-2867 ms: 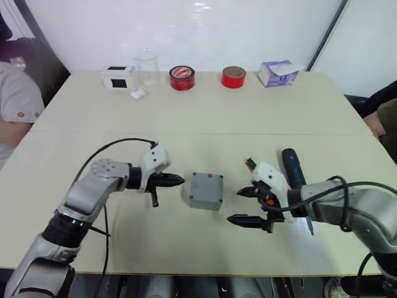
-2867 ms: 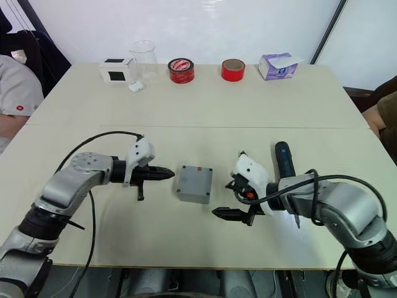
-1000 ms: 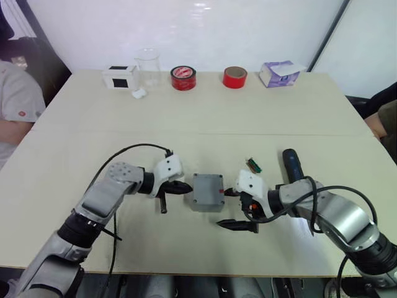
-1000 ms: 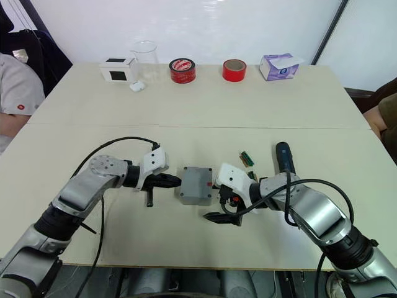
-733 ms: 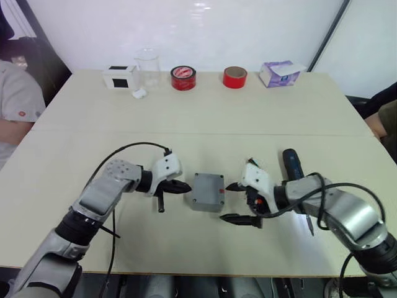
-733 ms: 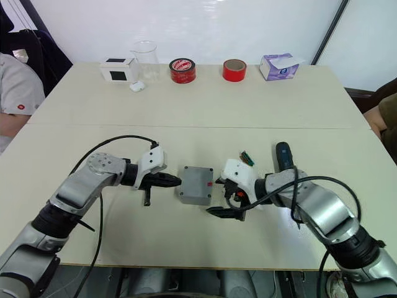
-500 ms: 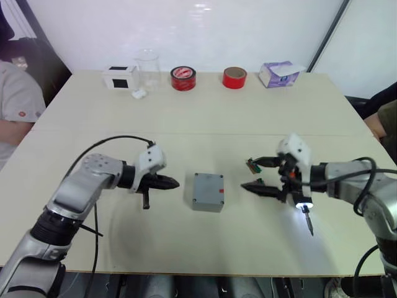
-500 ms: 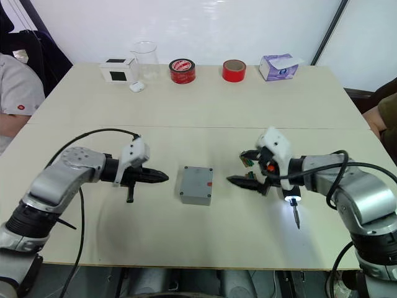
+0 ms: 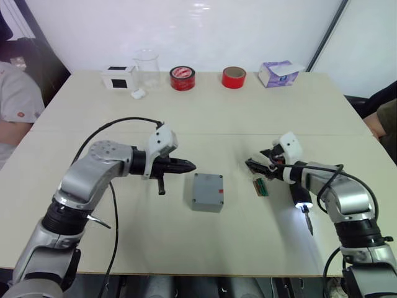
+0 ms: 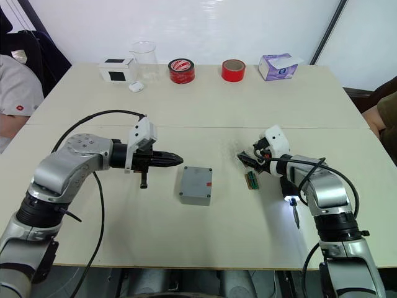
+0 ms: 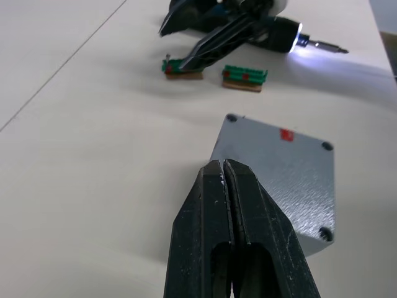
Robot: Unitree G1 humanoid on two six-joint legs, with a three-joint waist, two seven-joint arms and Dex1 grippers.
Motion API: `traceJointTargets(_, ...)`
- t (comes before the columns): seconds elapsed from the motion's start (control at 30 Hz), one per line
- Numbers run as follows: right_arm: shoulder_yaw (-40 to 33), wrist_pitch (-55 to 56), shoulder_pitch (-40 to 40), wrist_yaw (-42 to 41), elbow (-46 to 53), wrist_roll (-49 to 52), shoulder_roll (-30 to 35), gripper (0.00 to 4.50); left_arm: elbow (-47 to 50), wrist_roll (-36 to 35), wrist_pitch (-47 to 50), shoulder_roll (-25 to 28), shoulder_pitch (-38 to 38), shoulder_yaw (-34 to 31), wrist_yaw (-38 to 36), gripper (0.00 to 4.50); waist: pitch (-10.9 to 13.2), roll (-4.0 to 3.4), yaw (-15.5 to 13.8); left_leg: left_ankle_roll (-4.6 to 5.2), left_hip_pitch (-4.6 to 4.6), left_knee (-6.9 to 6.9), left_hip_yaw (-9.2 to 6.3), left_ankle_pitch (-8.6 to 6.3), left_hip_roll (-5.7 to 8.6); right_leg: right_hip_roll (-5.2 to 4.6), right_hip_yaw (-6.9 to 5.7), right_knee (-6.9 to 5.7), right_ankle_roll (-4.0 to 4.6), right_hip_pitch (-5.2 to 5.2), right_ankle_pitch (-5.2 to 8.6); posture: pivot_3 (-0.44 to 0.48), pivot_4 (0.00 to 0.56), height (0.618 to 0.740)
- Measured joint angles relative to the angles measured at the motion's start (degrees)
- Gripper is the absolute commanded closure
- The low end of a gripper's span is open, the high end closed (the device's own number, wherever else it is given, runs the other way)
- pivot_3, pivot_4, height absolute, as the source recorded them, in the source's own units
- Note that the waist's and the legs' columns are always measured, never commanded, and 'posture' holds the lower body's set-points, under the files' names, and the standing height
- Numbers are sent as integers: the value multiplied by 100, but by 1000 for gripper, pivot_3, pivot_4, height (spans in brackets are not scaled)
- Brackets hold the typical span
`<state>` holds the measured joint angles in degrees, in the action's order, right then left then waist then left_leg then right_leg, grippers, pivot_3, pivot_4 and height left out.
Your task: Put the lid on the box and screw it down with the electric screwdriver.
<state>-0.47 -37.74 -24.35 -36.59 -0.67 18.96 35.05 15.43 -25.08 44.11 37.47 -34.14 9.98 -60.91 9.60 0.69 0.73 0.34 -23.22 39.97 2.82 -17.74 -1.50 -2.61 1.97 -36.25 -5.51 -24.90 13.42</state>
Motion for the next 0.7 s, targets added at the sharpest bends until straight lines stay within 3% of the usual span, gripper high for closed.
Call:
traceJointTargets(0.6, 148, 174, -11, -102, -100, -247, -41, 1938, 57, -62, 10, -26, 30, 35, 39, 4500, 0, 0, -4, 0, 0, 0, 0, 0, 1, -1, 0, 0, 0, 0, 0, 0, 150, 740)
traceJointTargets(0.7, 148, 163, 5, -102, -100, -248, -41, 3061, 57, -61, -9, -32, 32, 40, 38, 4500, 0, 0, -3, 0, 0, 0, 0, 0, 1, 0, 0, 0, 0, 0, 0, 0, 150, 740)
